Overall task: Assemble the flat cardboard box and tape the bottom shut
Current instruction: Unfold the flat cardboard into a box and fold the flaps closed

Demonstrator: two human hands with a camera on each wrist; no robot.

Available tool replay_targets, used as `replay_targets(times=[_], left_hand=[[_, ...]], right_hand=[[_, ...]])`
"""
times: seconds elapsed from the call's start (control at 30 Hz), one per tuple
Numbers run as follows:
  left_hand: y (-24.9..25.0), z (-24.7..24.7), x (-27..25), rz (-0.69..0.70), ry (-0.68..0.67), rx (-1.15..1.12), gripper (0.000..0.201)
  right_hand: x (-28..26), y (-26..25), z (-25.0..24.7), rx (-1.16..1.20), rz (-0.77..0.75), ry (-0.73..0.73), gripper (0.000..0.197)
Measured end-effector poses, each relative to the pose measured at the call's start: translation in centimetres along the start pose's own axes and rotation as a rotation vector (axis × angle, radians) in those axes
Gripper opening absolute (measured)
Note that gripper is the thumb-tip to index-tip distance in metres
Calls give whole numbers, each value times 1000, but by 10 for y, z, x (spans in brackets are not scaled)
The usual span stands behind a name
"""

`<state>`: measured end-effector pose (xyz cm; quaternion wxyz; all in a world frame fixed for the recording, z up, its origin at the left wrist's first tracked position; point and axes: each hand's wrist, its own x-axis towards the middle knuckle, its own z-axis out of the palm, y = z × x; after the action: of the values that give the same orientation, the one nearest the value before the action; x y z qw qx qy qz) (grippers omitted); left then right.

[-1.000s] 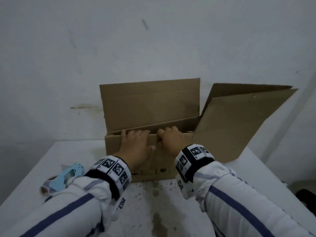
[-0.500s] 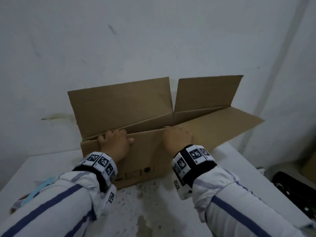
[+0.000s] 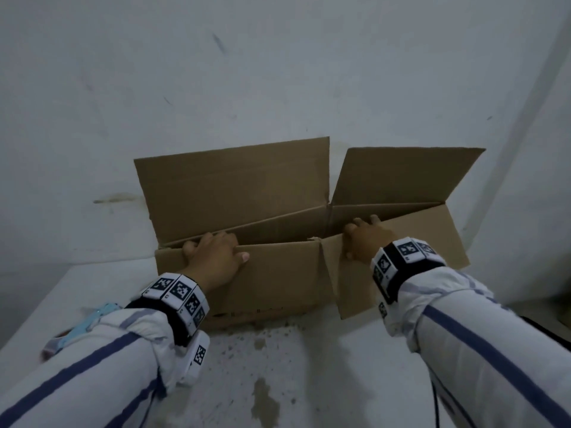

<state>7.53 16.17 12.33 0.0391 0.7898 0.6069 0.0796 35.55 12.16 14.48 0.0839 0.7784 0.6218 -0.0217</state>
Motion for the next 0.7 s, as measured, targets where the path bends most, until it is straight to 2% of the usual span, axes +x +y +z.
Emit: replay_targets(times=[0.07,0.2,0.37,0.53,0.63,0.7], left_hand=[[-1,-5,-1,28,7,-41,22],[-8,-11,-2,60,-52,-104,17],[-16,-19,7,85,-66,-156,40],[-4,-17,-5,52,-83,-85,60],[15,-3,-16,60,-84,-5,50],[38,7,-26,42,-95,-82,55]], right_hand=[[-3,7,1,-23,-70,7,53],[-12,10,8,44,-175,63,30],[-16,20,3,148,-281,152,26],[-19,25,20,241,-252,79,26],[-27,16,26,228,-266,115,23],[-31,8,27,235,-250,147,25]])
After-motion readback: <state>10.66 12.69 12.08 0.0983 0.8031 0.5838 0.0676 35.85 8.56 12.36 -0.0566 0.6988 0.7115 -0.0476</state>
